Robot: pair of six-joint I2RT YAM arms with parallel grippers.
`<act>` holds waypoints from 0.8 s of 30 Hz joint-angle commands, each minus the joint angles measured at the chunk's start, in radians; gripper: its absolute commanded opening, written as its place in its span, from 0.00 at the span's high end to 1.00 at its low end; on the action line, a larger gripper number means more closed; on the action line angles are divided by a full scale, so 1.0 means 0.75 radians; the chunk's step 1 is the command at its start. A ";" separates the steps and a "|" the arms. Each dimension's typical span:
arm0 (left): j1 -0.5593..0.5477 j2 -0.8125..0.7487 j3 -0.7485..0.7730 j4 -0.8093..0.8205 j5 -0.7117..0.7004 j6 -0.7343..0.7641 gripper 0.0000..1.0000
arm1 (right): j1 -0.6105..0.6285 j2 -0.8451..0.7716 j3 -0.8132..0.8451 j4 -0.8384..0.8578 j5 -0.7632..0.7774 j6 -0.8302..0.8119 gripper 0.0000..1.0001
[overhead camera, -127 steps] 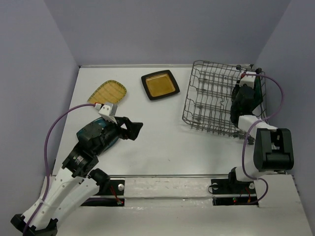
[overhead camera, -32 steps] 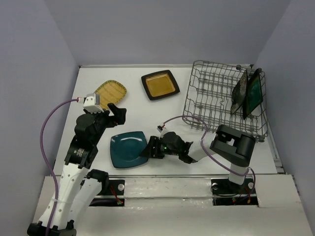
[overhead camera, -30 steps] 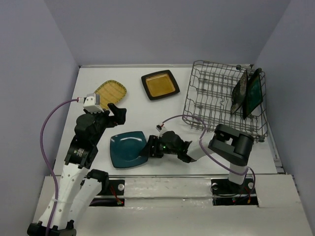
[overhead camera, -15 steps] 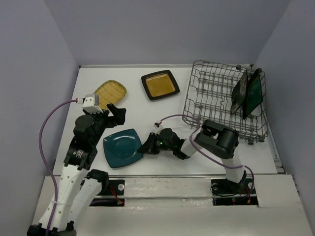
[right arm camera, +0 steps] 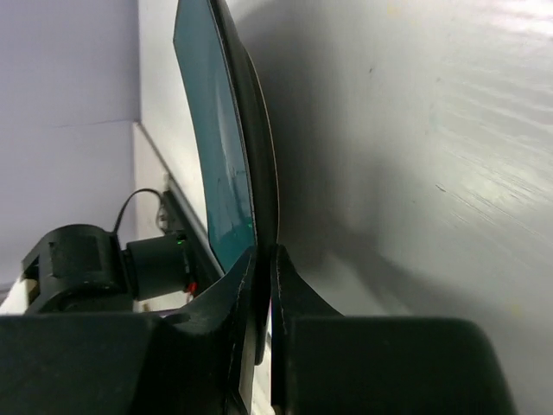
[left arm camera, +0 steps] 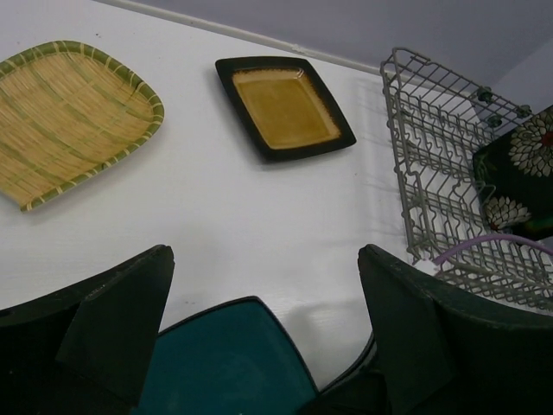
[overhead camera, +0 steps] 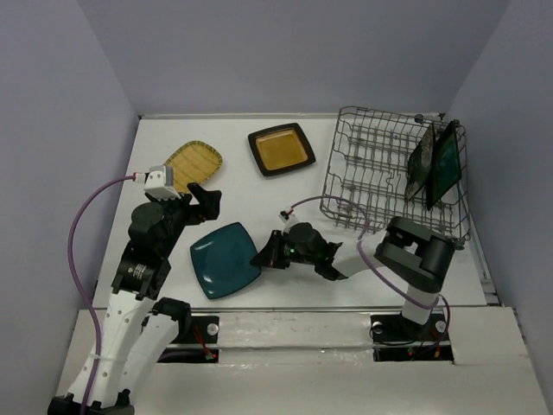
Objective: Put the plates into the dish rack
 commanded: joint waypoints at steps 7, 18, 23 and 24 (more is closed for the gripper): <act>0.011 -0.020 0.017 0.080 0.037 -0.004 0.01 | -0.139 -0.702 -0.018 -0.296 0.405 -0.301 0.93; -0.015 -0.059 0.019 0.078 0.051 0.002 0.01 | -0.716 -1.203 0.270 -1.128 0.722 -0.745 0.93; -0.062 -0.081 0.019 0.071 0.059 0.019 0.01 | -1.073 -1.150 0.448 -1.408 0.734 -0.933 0.93; -0.071 -0.084 0.021 0.071 0.059 0.021 0.01 | -1.112 -1.128 0.493 -1.427 0.728 -0.949 0.93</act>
